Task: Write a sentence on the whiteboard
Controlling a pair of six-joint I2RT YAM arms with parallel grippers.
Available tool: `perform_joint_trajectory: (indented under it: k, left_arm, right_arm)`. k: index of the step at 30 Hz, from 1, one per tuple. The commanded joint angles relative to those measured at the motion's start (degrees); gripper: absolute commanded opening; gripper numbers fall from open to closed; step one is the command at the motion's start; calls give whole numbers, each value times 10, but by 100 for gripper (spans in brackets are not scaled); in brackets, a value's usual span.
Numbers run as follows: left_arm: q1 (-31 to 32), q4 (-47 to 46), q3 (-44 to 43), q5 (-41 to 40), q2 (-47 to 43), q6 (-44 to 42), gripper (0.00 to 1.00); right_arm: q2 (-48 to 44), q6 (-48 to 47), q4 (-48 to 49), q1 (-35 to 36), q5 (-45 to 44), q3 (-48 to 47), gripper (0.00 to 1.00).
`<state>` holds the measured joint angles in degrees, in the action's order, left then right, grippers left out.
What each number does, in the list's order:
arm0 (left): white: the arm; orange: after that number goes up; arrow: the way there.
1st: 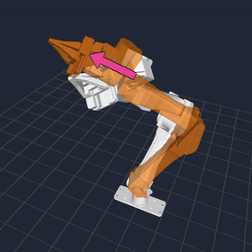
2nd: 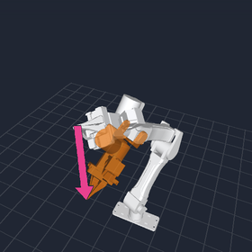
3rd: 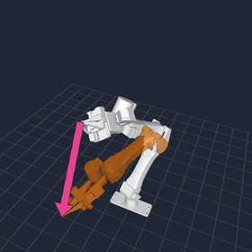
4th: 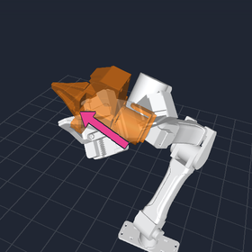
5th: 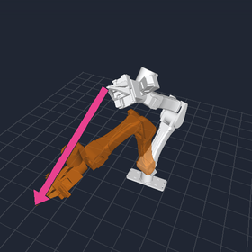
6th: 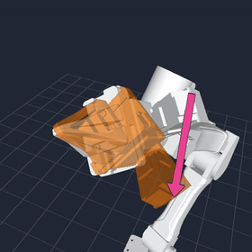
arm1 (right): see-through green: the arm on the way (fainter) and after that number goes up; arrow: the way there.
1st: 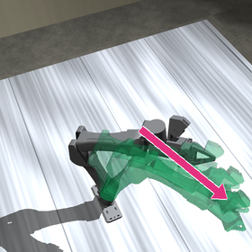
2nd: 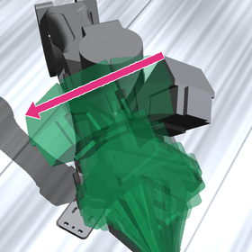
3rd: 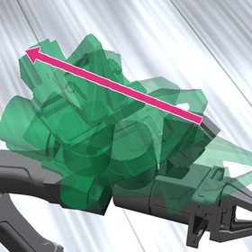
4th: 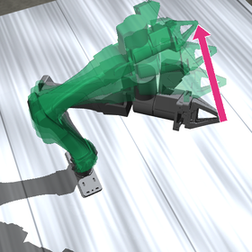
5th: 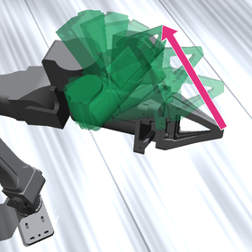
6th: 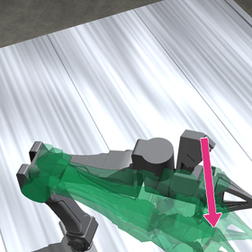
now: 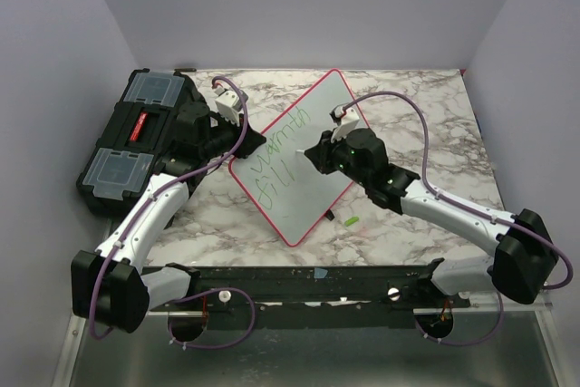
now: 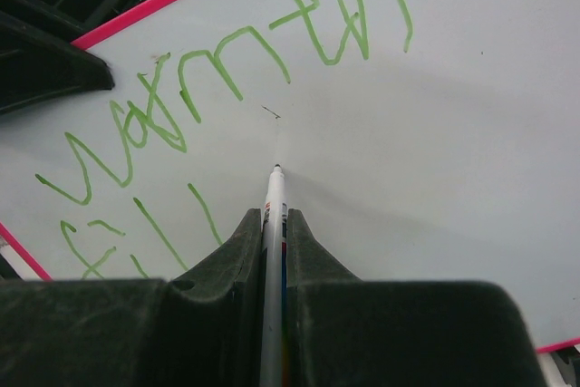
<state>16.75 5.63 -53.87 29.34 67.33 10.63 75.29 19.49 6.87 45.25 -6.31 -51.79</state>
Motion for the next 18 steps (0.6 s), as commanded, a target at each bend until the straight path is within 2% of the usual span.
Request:
perform_joint_trajectory:
  k: [1,13,18]
  left_arm:
    - [5,-10,8,-11,-10,-37,0]
    - [5,-10,8,-11,-10,-38,0]
    - [5,-10,8,-11,-11,-36,0]
  right_arm:
    - [18,-2,7,-3,33,-12,1]
    - [8,6,2,-2,94,15,1]
    - [-2,8,-4,-2,87,33,1]
